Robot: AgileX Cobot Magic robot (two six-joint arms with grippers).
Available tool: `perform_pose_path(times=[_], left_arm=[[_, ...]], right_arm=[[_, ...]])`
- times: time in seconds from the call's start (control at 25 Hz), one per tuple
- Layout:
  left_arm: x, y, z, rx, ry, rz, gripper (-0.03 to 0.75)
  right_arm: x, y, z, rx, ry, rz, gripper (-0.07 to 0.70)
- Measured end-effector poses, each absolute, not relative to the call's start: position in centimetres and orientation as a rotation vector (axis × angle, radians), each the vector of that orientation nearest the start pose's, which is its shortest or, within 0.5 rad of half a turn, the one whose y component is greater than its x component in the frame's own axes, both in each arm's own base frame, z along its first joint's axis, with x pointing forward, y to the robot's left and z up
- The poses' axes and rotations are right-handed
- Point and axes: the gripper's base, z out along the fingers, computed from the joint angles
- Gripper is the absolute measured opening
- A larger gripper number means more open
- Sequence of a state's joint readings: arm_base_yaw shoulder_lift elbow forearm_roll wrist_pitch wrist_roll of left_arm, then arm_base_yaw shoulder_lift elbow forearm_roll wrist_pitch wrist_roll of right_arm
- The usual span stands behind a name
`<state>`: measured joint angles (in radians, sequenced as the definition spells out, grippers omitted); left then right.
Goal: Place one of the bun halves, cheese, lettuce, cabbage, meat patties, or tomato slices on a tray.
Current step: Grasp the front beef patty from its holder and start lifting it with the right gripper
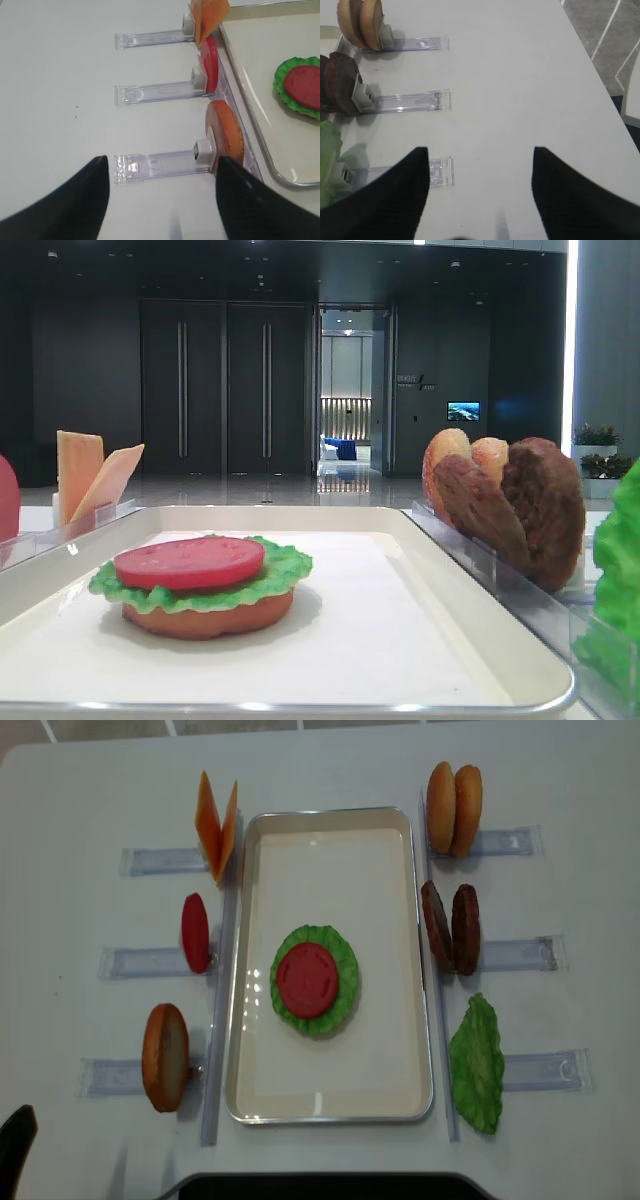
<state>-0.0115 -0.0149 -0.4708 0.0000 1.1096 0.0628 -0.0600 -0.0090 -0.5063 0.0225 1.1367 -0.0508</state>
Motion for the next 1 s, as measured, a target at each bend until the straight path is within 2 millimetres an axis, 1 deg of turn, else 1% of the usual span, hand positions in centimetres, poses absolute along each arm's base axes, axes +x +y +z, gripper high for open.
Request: perform_pose_path(times=[0.6,0.68,0.76,0.8,0.88,1.0], left_arm=[[-0.6,0.0,26.5,0.078,2.106,0.031,0.506],[-0.6,0.0,26.5,0.078,2.106,0.031,0.506],[-0.6,0.0,26.5,0.078,2.106,0.031,0.506],[-0.6,0.0,26.5,0.078,2.106,0.031,0.506],[-0.6,0.0,26.5,0.078,2.106,0.031,0.506],[-0.6,0.0,26.5,0.078,2.106,0.031,0.506]], right_arm=[[-1.0,0.1,27.3,0.053,2.101,-0.029,0.415],[-0.8,0.0,27.5,0.088,2.101,-0.022,0.413],[0.6,-0.1,28.5,0.121,2.139,-0.021,0.412],[1.9,-0.2,28.9,0.131,2.178,-0.019,0.412],[4.7,-0.4,30.3,0.138,2.243,-0.012,0.412],[9.9,-0.6,31.5,0.15,2.39,0.002,0.412]])
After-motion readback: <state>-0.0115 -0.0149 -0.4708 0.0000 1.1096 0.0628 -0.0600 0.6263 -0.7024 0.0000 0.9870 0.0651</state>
